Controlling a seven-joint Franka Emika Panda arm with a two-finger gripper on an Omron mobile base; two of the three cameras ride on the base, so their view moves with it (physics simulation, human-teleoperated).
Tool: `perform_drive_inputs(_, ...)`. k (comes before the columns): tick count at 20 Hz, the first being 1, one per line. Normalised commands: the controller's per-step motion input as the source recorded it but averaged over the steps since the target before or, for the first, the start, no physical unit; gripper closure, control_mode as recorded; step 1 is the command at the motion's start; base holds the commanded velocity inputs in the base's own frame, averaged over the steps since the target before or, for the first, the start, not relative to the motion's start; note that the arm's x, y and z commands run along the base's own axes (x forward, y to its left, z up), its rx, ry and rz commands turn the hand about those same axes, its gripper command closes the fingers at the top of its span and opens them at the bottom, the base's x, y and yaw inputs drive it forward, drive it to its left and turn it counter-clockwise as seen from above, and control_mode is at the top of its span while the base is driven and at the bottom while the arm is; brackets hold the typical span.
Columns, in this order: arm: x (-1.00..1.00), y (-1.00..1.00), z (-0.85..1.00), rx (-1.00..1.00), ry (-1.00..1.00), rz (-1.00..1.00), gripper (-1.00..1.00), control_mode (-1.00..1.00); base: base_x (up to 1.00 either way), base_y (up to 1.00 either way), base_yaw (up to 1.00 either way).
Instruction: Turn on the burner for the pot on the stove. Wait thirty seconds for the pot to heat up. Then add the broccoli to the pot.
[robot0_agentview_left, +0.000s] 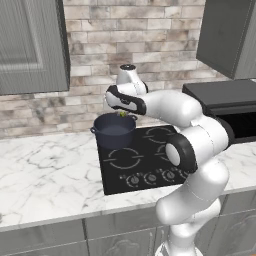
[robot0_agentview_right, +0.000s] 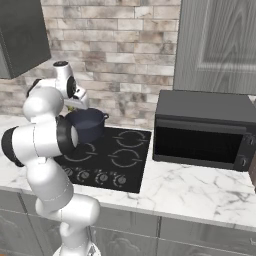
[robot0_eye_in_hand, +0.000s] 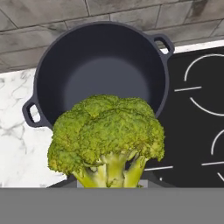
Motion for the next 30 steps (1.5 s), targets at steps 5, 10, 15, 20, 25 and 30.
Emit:
perform_drive_inputs(5,0.00,0.00,-0.21,-0.03,0.00,0.00,1.00,-1.00,0.00,0.00,0.00)
perform_drive_inputs(10,0.01,0.00,-0.23,-0.01,0.00,0.00,1.00,-1.00,0.00,0.00,0.00)
perform_drive_inputs(15,0.02,0.00,-0.19,-0.02,0.00,0.00,1.00,-1.00,0.00,0.00,0.00)
perform_drive_inputs(20,0.14,0.00,-0.14,-0.03,0.00,0.00,1.00,-1.00,0.00,0.00,0.00)
perform_drive_inputs(25,0.29,0.00,-0.15,-0.01,0.00,0.00,1.00,-1.00,0.00,0.00,0.00)
perform_drive_inputs(30,0.24,0.00,-0.12,0.00,0.00,0.00,1.00,-1.00,0.00,0.00,0.00)
